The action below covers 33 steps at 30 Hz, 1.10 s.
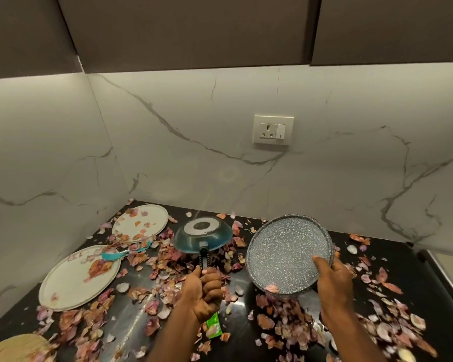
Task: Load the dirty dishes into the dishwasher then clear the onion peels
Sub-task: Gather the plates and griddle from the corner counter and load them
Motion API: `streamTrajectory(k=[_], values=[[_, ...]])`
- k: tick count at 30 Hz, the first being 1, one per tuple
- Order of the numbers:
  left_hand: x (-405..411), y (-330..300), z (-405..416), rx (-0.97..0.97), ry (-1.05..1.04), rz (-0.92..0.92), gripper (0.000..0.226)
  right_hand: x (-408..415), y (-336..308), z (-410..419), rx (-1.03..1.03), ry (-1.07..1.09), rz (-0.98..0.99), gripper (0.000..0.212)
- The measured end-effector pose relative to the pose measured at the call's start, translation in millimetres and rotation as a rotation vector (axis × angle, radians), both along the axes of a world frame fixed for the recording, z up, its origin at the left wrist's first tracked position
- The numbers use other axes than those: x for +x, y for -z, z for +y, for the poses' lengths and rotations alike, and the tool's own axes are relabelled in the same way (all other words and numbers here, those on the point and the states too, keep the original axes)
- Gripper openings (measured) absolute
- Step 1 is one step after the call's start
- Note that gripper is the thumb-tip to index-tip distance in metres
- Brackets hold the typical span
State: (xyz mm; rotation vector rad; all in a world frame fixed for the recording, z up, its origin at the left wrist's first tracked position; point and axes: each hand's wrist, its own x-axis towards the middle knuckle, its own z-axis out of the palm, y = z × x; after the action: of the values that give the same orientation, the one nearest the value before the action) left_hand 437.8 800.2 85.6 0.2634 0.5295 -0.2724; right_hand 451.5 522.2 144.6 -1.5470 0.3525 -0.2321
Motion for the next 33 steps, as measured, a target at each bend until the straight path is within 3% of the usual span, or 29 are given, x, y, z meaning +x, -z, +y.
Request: streamTrajectory(k=[4, 7, 10, 14, 21, 25, 26, 29, 31, 33], values=[[-5, -5, 1, 0.847, -0.002, 0.075, 0.060, -3, -1, -3, 0.006, 0.020, 0.002, 0.015], [-7, 0, 4, 1.540, -0.054, 0.006, 0.057, -2, 3, -8, 0.024, 0.041, 0.006, 0.018], [-10, 10, 2, 1.871, -0.040, -0.054, 0.053, -3, 7, -14, 0.053, 0.056, 0.018, 0.017], [-10, 27, -7, 2.087, 0.063, 0.006, 0.039, -5, 10, -23, 0.108, 0.064, 0.027, 0.014], [-9, 45, -17, 2.101, 0.196, 0.107, 0.037, -18, 13, -37, 0.151, 0.067, 0.055, 0.010], [-2, 62, -14, 2.077, 0.257, 0.171, 0.040, -23, 23, -43, 0.074, 0.021, 0.070, 0.062], [-2, 63, -16, 2.076, 0.254, 0.178, 0.036, -25, 21, -44, 0.054, 0.013, 0.052, 0.063], [-5, 60, -22, 2.166, 0.332, 0.258, 0.031, -25, 14, -47, -0.001, 0.003, 0.000, 0.055], [-10, 54, -29, 2.254, 0.460, 0.357, 0.051, -25, 11, -48, -0.031, -0.013, -0.045, 0.037], [-17, 42, -42, 2.289, 0.306, 0.260, 0.067, -24, 7, -49, -0.065, -0.023, -0.084, 0.017]])
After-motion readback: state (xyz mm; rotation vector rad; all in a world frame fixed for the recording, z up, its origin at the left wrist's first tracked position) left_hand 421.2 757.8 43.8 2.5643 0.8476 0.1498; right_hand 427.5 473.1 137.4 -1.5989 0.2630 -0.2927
